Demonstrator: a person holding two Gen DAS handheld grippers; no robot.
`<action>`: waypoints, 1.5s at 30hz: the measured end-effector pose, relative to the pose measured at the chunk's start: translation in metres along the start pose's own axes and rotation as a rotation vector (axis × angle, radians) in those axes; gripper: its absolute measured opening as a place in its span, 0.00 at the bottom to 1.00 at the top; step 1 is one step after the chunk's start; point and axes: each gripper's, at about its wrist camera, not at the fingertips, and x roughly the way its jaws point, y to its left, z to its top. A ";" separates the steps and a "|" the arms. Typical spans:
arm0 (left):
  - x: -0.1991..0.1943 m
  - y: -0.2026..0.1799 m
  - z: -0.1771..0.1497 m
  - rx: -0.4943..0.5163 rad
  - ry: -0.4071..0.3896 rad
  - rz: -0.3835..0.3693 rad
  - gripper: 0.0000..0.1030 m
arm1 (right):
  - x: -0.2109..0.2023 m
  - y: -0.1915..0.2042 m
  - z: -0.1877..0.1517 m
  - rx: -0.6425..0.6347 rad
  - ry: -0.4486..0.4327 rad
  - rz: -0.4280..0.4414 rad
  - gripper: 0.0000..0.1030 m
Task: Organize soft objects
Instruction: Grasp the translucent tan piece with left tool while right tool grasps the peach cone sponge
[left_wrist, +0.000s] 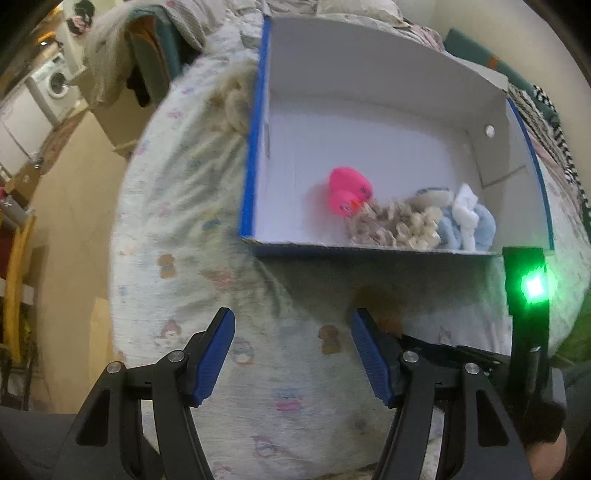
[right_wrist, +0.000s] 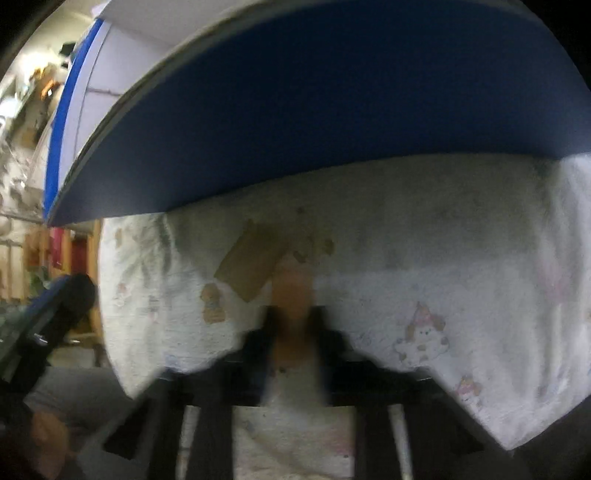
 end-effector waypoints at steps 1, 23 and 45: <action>0.004 -0.001 -0.001 0.003 0.015 -0.024 0.61 | -0.004 -0.003 -0.001 0.003 -0.007 0.011 0.06; 0.100 -0.064 0.004 0.157 0.189 -0.042 0.43 | -0.072 -0.059 -0.009 0.085 -0.148 0.094 0.06; 0.051 -0.033 0.002 0.015 0.114 -0.063 0.08 | -0.077 -0.048 -0.009 0.057 -0.160 0.082 0.06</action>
